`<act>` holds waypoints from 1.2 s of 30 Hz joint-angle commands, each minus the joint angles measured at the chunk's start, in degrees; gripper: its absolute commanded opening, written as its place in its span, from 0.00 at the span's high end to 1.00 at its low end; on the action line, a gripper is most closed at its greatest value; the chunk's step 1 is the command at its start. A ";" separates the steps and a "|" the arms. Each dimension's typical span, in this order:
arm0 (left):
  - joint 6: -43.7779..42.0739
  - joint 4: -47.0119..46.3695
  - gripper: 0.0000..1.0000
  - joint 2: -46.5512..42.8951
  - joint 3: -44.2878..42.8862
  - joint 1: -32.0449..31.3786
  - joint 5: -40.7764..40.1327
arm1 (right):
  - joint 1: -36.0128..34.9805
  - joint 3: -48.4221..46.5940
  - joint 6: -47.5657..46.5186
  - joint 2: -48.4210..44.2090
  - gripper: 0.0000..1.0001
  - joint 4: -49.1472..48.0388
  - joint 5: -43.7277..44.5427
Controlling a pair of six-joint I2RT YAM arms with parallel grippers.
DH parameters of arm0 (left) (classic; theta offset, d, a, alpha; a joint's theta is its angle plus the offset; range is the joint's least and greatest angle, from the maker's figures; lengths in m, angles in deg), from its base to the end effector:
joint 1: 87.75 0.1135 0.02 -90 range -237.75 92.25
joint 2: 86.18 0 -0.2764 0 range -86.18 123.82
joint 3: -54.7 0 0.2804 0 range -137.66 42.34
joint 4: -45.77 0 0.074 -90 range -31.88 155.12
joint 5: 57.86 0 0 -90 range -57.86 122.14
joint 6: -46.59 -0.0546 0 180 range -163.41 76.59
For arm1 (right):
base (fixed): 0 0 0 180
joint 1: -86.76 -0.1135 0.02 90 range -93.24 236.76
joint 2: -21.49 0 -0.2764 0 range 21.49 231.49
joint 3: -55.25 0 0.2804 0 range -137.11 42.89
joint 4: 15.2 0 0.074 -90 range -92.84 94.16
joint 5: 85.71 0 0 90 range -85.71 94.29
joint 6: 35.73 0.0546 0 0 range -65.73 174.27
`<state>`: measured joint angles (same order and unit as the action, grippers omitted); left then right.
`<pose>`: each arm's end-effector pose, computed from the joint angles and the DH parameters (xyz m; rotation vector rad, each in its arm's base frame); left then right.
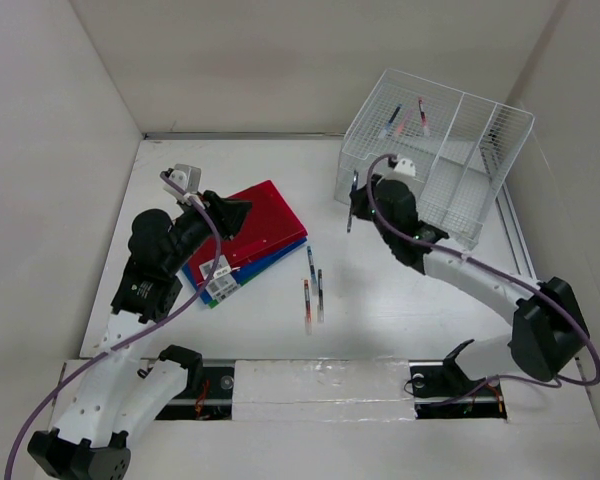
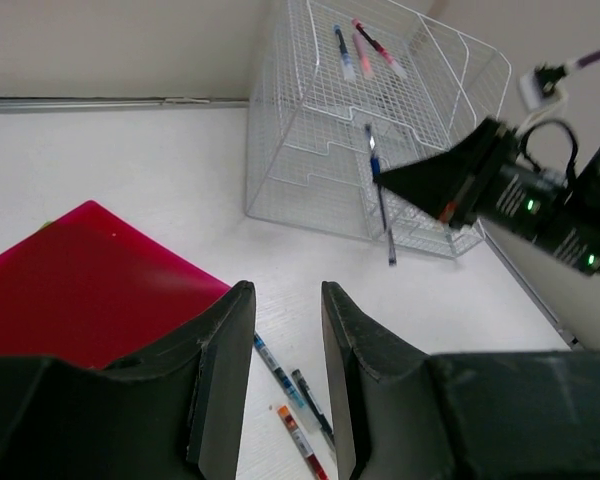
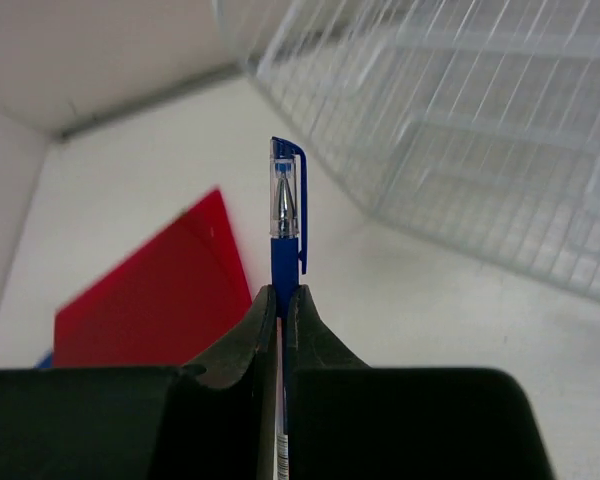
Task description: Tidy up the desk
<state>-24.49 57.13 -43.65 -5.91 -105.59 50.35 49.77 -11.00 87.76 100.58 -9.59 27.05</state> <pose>0.1926 -0.0799 0.4021 0.2529 1.4828 -0.7502 0.2995 0.1991 0.2832 0.2145 1.8818 0.4712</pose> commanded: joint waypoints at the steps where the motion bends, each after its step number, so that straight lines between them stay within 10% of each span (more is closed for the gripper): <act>1: -0.37 -2.26 0.71 -1.30 -0.09 0.36 0.94 | 5.51 -6.82 -1.76 0.18 1.00 -6.44 1.93; 10: -0.11 -2.08 0.70 -1.83 -0.18 0.36 1.73 | 24.86 -26.68 2.27 13.88 0.98 -7.85 -10.81; 16: -0.02 -2.43 0.70 -2.27 0.00 0.36 1.73 | 31.18 -42.76 9.28 25.93 0.45 -4.41 -24.97; 22: -0.02 -2.34 0.70 -1.30 0.00 0.36 1.64 | 28.74 -26.25 7.73 14.98 0.38 -10.82 -23.12; 28: 0.07 -2.35 0.70 0.28 0.09 0.36 2.08 | 17.68 -1.43 7.21 -0.57 0.98 -17.42 -19.53; 34: 0.15 -2.61 0.70 0.45 0.26 0.36 2.26 | -2.97 12.57 2.38 -6.14 0.98 -9.27 -8.90; 36: 0.16 -2.70 0.70 0.37 0.09 0.36 2.44 | -8.33 13.63 1.93 -5.09 0.81 -4.44 -5.46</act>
<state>-24.47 57.11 -42.93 -5.88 -105.57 51.66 45.53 1.70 92.55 96.16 -18.22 13.98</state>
